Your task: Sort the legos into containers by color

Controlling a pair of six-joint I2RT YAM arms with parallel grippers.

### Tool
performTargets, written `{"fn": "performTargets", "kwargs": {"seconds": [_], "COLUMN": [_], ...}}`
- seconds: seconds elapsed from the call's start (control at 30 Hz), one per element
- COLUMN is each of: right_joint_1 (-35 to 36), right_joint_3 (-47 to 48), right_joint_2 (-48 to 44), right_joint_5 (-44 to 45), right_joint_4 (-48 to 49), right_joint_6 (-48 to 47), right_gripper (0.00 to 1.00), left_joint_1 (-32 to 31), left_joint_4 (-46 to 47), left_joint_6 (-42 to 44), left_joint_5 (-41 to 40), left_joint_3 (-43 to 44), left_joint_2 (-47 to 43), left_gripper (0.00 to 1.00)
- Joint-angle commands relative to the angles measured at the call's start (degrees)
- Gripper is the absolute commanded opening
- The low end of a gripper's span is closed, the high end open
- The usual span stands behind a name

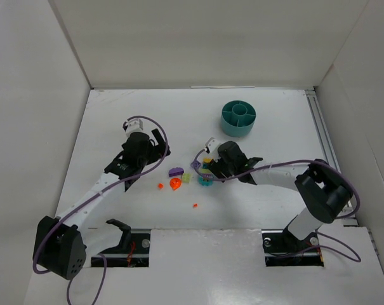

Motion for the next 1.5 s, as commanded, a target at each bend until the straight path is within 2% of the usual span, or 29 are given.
{"fn": "performTargets", "kwargs": {"seconds": [0.0, 0.13, 0.23, 0.33, 0.5, 0.6, 0.7, 0.77, 0.83, 0.93, 1.0, 1.1, 1.17, 1.3, 1.37, 1.4, 1.47], "right_joint_1": [-1.98, -3.12, -4.61, -6.02, -7.69, -9.00, -9.01, -9.01, -9.01, -9.01, -9.01, -9.54, -10.06, -10.07, -10.07, -10.07, -10.07], "right_joint_3": [1.24, 1.24, 1.24, 1.24, -1.04, -2.96, -4.38, -4.38, -4.38, -4.91, -5.61, -6.93, -8.07, -9.21, -9.74, -9.75, -9.75], "right_joint_2": [1.62, 3.98, 5.04, 5.84, 3.73, 3.20, 2.67, 2.67, 2.67, 2.67, 2.14, 1.62, 0.83, -2.15, -2.69, -3.39, -3.39], "right_joint_5": [-7.64, -8.26, -10.27, -12.30, -13.09, -13.71, -14.85, -16.60, -17.74, -19.24, -19.95, -19.95, -19.42, -18.19, -17.67, -17.14, -15.91], "right_joint_4": [3.65, 3.65, 4.26, 4.79, 4.80, 4.80, 5.49, 5.50, 5.50, 5.50, 5.50, 4.97, 4.97, 4.36, 4.36, 4.36, 4.36], "right_joint_6": [-0.99, -0.99, -0.99, -0.46, 0.06, 0.06, 0.06, 0.06, 0.06, -0.46, -0.46, -0.46, 0.15, 0.76, 0.77, 0.77, 0.77], "right_gripper": [0.77, 0.76, 0.68, 0.65, 0.72, 0.72, 0.62, 0.58, 0.58, 0.70, 0.73, 0.73, 0.67, 0.62, 0.55, 0.47, 0.37], "left_joint_1": [-0.12, -0.12, -0.12, -0.12, -0.12, -0.12, -0.12, -0.12, -0.12, -0.12, -0.12, -0.12, -0.12, -0.12, -0.12, -0.12, -0.12], "left_joint_4": [-0.21, -0.21, -0.21, -0.74, -0.74, -0.74, -0.74, -0.74, -0.74, -0.74, -0.74, -0.74, -0.74, -0.74, -0.74, -0.22, 0.31], "left_joint_6": [0.59, 0.59, 0.59, 0.59, 0.59, 0.59, 0.59, 0.59, 0.59, 0.59, 0.59, 0.59, 0.59, 1.12, 1.12, 1.12, 1.12], "left_joint_5": [-1.56, -2.09, -1.56, -1.04, -1.03, -0.50, 0.02, 0.02, 0.63, 1.25, 1.25, 1.25, 1.25, 1.78, 2.31, 2.31, 2.83], "left_joint_3": [0.42, 0.95, 1.47, 1.47, 1.47, 2.00, 2.00, 2.00, 2.00, 2.00, 2.00, 2.00, 2.00, 2.00, 2.00, 2.00, 2.00], "left_joint_2": [0.35, 0.97, 1.59, 2.12, 2.12, 2.12, 2.12, 2.12, 2.12, 2.12, 2.12, 2.12, 1.59, 1.59, 1.59, 1.59, 1.59], "left_gripper": [1.00, 1.00, 1.00, 1.00, 1.00, 1.00, 1.00, 1.00, 1.00, 1.00, 1.00, 1.00, 1.00, 1.00, 1.00, 1.00, 1.00]}}
